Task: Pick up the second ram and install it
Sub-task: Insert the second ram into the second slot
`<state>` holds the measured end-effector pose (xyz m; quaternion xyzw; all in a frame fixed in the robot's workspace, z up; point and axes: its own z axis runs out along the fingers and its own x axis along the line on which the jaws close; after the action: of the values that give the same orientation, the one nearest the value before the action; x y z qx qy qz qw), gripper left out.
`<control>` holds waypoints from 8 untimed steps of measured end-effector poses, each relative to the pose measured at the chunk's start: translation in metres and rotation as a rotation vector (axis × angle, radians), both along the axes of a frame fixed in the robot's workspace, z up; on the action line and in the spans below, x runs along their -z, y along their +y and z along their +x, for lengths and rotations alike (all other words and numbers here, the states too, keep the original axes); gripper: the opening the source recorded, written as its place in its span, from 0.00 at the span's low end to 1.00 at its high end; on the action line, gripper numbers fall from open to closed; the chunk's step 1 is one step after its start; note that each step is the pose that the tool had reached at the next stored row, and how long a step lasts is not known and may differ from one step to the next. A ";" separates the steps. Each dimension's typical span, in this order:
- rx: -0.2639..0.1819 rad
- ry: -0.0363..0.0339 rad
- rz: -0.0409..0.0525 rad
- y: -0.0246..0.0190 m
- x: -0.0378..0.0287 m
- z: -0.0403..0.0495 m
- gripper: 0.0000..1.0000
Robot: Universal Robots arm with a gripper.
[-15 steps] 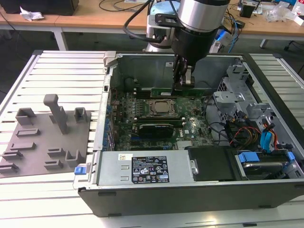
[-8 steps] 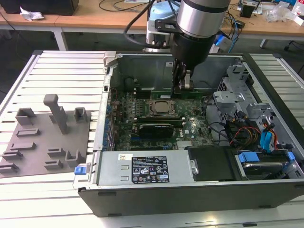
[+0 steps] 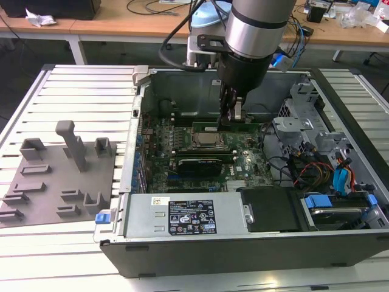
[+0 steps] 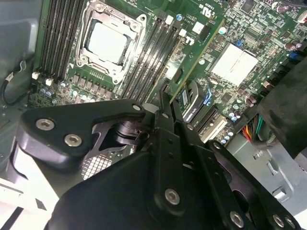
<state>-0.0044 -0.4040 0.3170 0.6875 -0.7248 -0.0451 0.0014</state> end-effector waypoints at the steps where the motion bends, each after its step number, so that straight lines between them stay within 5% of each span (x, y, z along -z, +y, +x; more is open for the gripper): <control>1: 0.000 0.0000 0.0000 0.0000 0.0006 0.0000 0.14; 8: 0.000 0.0000 0.0000 0.0000 0.0076 0.0000 0.14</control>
<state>-0.0045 -0.4040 0.3094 0.6875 -0.7248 -0.0451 0.0014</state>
